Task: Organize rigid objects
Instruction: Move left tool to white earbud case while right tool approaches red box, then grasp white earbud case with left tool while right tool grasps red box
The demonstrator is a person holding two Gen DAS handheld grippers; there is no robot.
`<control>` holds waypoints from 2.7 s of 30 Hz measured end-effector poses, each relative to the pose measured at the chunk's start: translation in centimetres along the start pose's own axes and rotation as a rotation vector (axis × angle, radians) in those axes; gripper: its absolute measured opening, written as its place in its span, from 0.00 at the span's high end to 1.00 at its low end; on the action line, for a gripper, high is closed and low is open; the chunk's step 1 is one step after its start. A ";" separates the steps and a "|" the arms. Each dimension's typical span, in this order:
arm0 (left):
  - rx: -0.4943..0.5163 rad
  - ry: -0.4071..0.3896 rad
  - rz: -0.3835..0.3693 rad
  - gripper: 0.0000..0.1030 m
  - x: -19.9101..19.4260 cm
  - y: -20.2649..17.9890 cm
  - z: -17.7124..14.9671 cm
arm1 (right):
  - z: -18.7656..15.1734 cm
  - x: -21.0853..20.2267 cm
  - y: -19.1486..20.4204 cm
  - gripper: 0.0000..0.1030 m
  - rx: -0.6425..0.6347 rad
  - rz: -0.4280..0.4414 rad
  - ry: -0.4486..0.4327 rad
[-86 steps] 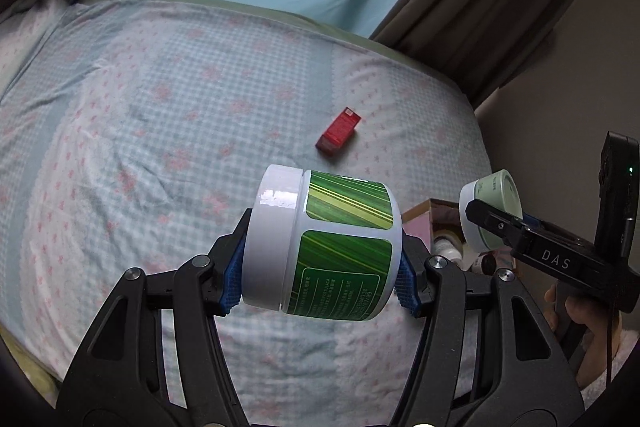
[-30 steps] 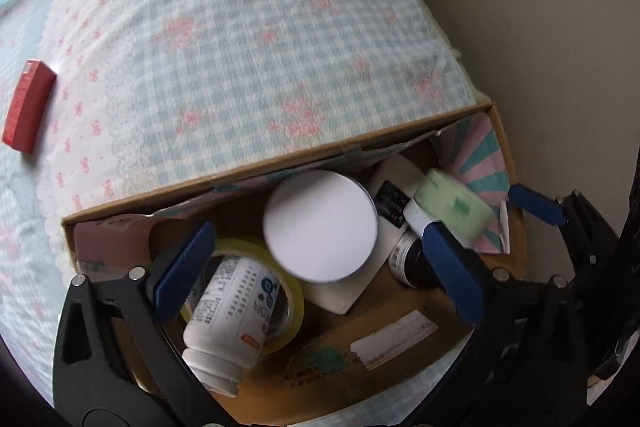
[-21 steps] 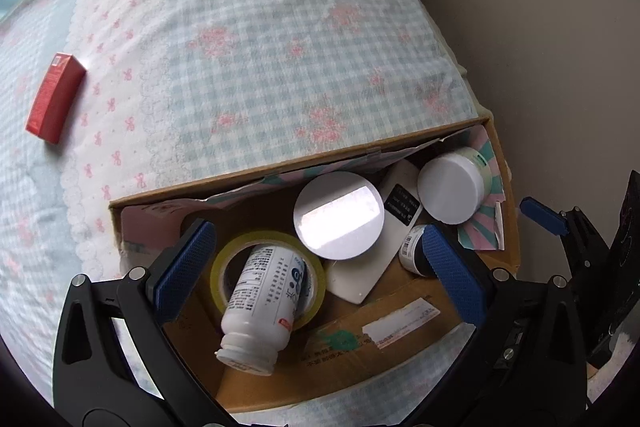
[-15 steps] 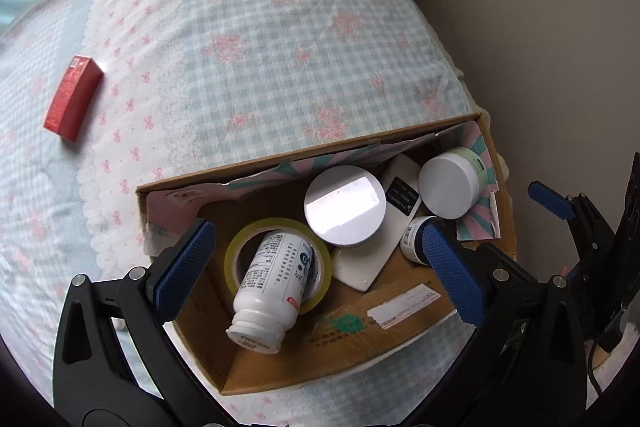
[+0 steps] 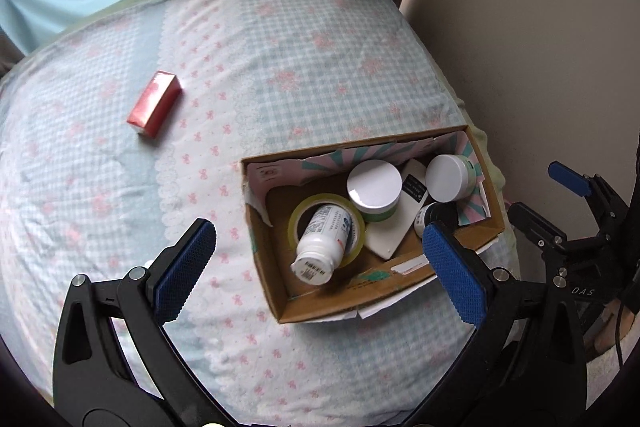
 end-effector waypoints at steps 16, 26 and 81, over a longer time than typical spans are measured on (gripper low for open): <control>-0.162 0.000 0.232 0.00 -3.8 14.5 -6.7 | 4.2 1.2 8.7 0.00 -0.058 0.047 0.038; -0.216 0.075 0.303 0.00 -0.1 20.5 -11.0 | 10.4 5.8 15.2 0.00 -0.037 0.139 0.081; -0.123 0.164 0.220 0.44 22.8 18.4 -11.1 | 14.5 43.9 21.7 0.48 0.291 0.147 0.480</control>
Point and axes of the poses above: each gripper's, at about its wrist camera, not at the fingertips, and x roughly the way its jaws point, y to its left, z to its top, the point moved 9 cm from there along x, roughly the way its jaws point, and after that the axes turned 14 degrees about z, right-handed, at the moved point
